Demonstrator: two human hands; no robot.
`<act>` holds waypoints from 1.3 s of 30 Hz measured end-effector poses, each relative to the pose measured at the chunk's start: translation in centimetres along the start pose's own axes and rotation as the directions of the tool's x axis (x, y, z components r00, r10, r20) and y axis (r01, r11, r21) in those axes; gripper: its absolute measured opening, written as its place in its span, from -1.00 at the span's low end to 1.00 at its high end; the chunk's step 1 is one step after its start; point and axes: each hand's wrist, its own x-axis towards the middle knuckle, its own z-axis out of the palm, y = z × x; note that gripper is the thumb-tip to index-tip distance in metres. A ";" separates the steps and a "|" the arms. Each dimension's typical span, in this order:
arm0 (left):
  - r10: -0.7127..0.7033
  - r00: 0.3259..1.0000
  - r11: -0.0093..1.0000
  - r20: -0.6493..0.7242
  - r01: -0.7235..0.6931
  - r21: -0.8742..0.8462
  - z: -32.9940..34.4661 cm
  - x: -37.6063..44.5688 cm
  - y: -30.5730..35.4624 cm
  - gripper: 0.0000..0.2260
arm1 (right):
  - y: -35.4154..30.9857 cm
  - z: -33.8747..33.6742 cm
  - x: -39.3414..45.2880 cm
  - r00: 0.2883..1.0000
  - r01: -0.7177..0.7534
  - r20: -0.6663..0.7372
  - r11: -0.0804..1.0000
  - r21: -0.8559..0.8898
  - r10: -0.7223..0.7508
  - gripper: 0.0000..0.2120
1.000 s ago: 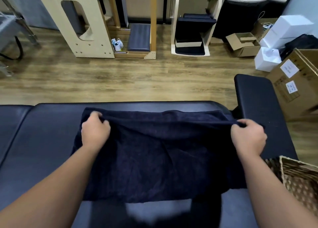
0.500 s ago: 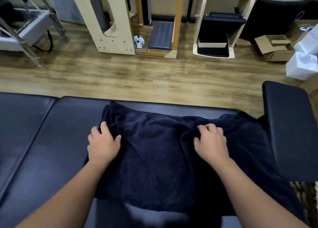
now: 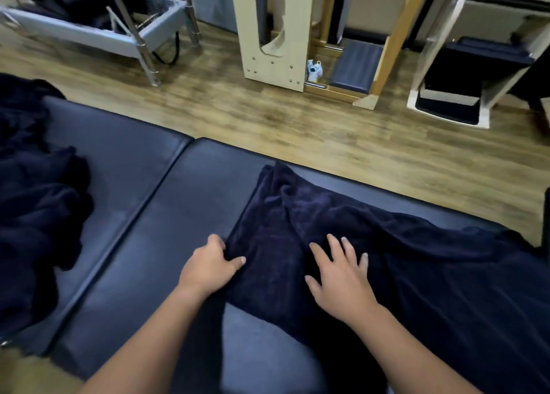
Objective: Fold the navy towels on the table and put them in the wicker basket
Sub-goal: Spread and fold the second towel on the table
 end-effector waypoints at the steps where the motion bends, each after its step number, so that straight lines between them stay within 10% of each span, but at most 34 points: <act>1: 0.011 1.000 0.998 0.026 -0.012 0.065 -0.1 -0.3 -0.5 -0.67 | -0.8 0.1 -0.2 0.999 0.035 0.002 0.999 -0.010 -0.035 -0.35; 3: 0.079 0.996 0.995 0.044 -0.082 0.060 -0.2 -0.6 -2.0 -0.68 | -2.6 0.5 -0.8 0.991 0.130 0.014 0.991 -0.041 -0.130 -0.35; 8: 0.156 0.980 0.829 0.120 -0.064 -0.556 -1.1 -1.9 -5.2 -0.76 | -5.7 2.5 -2.7 0.987 0.155 0.055 0.986 -0.063 -0.152 -0.40; 15: 0.064 0.918 0.998 0.390 -0.055 -0.034 -2.0 -3.8 -11.9 -0.78 | -6.5 2.6 -2.4 0.942 0.189 -0.270 0.980 -0.061 -0.198 -0.64; 20: 0.069 0.988 0.966 0.135 -0.033 -0.255 -1.1 -4.6 -11.1 -0.69 | -10.8 -0.5 4.2 0.964 0.142 -0.232 0.990 0.025 -0.132 -0.71; 28: 0.147 0.981 0.875 0.126 -0.069 -0.480 -0.2 -6.5 -12.3 -0.68 | -15.9 -3.7 13.7 0.994 -0.095 -0.029 0.981 0.167 0.102 -0.85; 33: 0.112 0.976 0.657 0.188 0.070 -0.751 -1.5 -7.7 -14.2 -0.73 | -18.2 -6.2 16.4 0.964 -0.065 -0.223 0.942 0.329 0.145 -0.90; 39: 0.001 0.985 0.992 0.174 0.021 -0.125 -1.6 -7.6 -13.2 -0.62 | -19.3 -5.0 17.4 0.994 -0.056 0.105 0.984 0.166 0.039 -0.76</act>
